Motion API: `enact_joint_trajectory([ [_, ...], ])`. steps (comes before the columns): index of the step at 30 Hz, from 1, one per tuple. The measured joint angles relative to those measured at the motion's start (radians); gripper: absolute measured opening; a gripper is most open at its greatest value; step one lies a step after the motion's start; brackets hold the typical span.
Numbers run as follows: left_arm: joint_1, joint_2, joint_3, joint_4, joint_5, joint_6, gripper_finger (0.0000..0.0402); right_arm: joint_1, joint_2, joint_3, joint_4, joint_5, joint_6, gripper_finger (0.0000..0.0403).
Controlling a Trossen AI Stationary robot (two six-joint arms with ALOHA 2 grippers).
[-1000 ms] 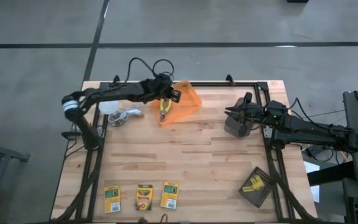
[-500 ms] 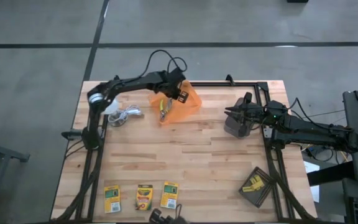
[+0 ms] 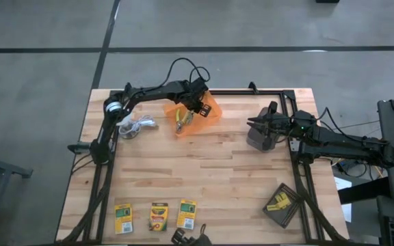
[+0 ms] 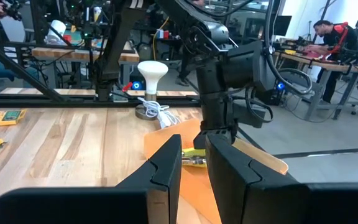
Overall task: Pick & Place School Supplies
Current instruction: Put the yellow hole puncher into the orange bin
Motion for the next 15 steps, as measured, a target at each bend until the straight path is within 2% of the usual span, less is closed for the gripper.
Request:
enact_joint_trajectory([
  [15, 0.0, 0.0, -0.001, -0.051, 0.009, -0.082, 0.0079, 0.0, 0.0, 0.0, 0.0, 0.0, 0.0, 0.0068],
])
